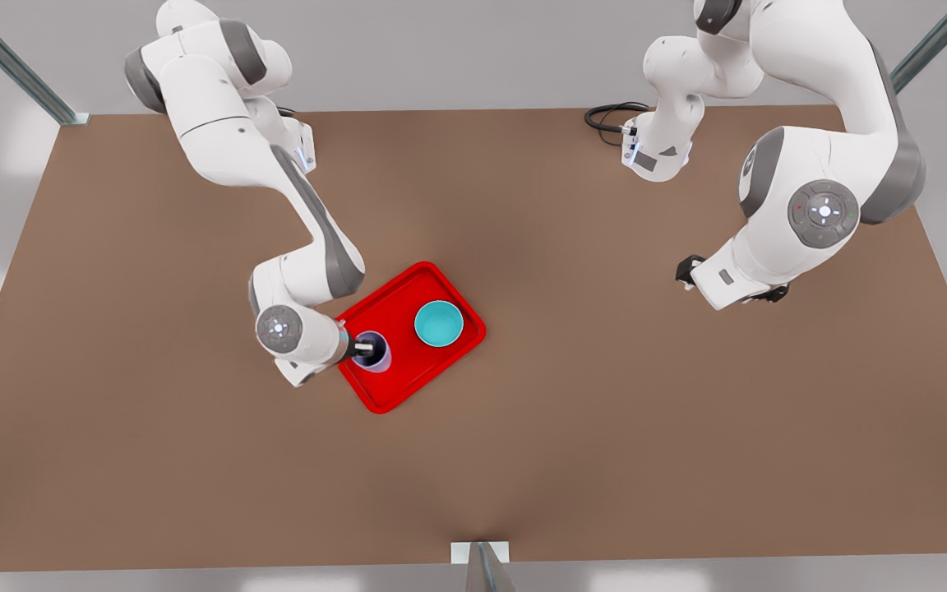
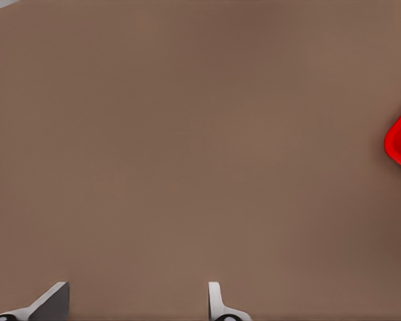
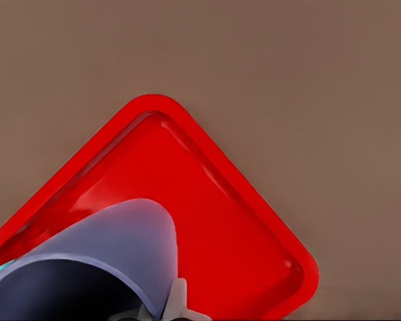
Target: Place the bowl on the tray with the left arm and the cup on the tray with the right arm
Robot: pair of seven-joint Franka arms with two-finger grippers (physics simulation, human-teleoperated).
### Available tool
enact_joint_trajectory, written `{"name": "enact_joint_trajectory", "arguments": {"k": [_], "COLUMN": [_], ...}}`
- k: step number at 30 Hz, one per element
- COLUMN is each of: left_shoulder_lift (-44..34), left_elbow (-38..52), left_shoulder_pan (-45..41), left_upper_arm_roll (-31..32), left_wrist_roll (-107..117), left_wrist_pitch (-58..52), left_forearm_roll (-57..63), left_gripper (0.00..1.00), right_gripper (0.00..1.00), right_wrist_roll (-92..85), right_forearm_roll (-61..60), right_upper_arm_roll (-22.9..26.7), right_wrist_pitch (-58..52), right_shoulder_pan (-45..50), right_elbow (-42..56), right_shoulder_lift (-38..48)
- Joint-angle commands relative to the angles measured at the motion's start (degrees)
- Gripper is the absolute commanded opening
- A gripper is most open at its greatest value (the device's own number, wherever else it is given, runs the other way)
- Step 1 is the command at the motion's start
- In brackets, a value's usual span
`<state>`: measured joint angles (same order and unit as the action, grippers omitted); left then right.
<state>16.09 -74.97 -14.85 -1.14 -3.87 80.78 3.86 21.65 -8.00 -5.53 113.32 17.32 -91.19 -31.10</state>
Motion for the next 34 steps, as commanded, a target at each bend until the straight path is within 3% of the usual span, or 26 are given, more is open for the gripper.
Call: {"name": "enact_joint_trajectory", "arguments": {"k": [1,8,9,10,11,12,13,21,23,26,27,29,30,34], "left_shoulder_lift": [0.0,0.3,0.3,0.3,0.3,0.3,0.3,0.3,0.3,0.3,0.4,0.3,0.3,0.3], "left_elbow": [0.0,-0.2,-0.2,-0.2,-0.2,-0.2,-0.2,-0.2,-0.2,-0.2,-0.1,0.2,0.2,0.2], "left_shoulder_pan": [0.0,0.0,0.0,0.0,0.0,0.0,0.0,0.0,0.0,0.0,0.0,0.0,0.0,0.0], "left_upper_arm_roll": [0.0,0.0,0.0,0.0,0.0,0.0,0.0,0.0,0.0,0.0,0.0,0.1,0.1,0.0], "left_wrist_roll": [0.0,0.0,0.0,0.0,0.0,0.0,0.0,0.0,0.0,0.1,0.2,0.1,0.1,0.1], "left_wrist_pitch": [0.0,0.0,0.0,0.0,0.0,0.0,0.0,0.0,0.0,0.0,0.0,-0.3,-0.4,-0.6], "left_forearm_roll": [0.0,0.0,0.0,0.0,0.0,0.0,0.0,0.0,0.0,0.1,0.0,0.0,0.0,0.1], "left_gripper": [1.0,1.0,1.0,1.0,1.0,1.0,1.0,1.0,1.0,1.0,1.0,1.0,1.0,1.0], "right_gripper": [0.21,0.21,0.27,0.37,0.67,0.85,0.94,1.0,1.0,1.0,1.0,1.0,1.0,1.0], "right_wrist_roll": [0.1,0.1,0.1,0.1,0.1,0.1,0.3,0.4,-0.7,-7.9,-13.0,-18.7,-18.8,-18.8], "right_forearm_roll": [0.4,1.1,1.7,1.7,1.8,2.6,2.6,2.1,1.3,1.5,1.8,2.7,2.8,3.1], "right_upper_arm_roll": [0.0,-1.1,-1.1,-1.1,-1.1,-1.1,-1.1,-1.9,-1.7,-1.4,-0.7,10.1,11.4,11.3], "right_wrist_pitch": [-0.2,1.3,1.6,1.6,1.6,1.6,1.6,0.5,0.4,-12.9,-16.9,-27.8,-30.6,-31.0], "right_shoulder_pan": [-0.1,0.0,-0.1,-0.1,0.0,0.0,0.0,0.7,-1.3,-14.8,-17.3,-12.6,-12.3,-12.4], "right_elbow": [-0.1,0.2,-0.3,-0.7,-0.7,-0.7,-1.0,-0.6,-0.7,-1.2,-0.3,10.3,14.5,12.1], "right_shoulder_lift": [0.0,-4.1,-4.2,-4.2,-4.2,-4.2,-4.2,-3.2,1.6,16.8,21.1,16.6,14.7,17.8]}}
